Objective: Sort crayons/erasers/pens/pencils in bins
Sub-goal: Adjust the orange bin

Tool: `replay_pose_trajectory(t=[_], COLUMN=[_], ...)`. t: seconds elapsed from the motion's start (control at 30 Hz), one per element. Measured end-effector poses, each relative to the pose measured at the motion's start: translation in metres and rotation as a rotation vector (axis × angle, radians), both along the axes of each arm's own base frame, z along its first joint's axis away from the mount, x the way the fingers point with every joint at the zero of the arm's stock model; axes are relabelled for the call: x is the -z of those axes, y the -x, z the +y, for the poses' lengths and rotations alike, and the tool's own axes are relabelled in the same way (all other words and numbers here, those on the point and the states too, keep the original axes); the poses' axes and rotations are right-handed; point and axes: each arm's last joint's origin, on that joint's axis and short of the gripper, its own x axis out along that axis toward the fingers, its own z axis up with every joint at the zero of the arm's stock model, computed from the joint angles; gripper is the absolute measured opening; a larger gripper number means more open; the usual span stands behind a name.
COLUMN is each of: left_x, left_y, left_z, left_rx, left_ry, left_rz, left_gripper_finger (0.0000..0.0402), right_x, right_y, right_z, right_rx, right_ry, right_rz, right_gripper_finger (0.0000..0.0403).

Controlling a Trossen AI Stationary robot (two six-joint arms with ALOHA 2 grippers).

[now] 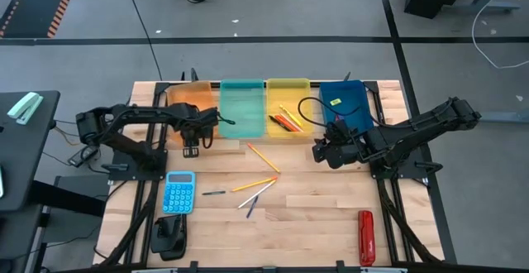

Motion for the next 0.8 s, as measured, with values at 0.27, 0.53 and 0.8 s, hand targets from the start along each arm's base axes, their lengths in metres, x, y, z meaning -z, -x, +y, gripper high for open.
replay_pose_trajectory(t=[0.27,0.53,0.8], left_x=[0.0,0.0,0.0], left_y=[-0.002,0.004,0.014], left_z=[0.006,0.016,0.026], left_rx=[0.034,0.034,-0.057], left_ry=[-0.016,0.007,0.026], left_rz=[-0.037,-0.02,-0.005], left_gripper_finger=[0.0015,0.0024,0.0016], right_x=[0.001,0.001,0.001], right_y=[0.0,0.0,0.0], right_z=[0.001,0.001,0.001], right_rx=[-0.012,-0.013,-0.013], right_ry=[-0.03,-0.032,-0.033], right_rz=[0.007,0.007,0.007], right_gripper_finger=[0.0205,0.0205,0.0205])
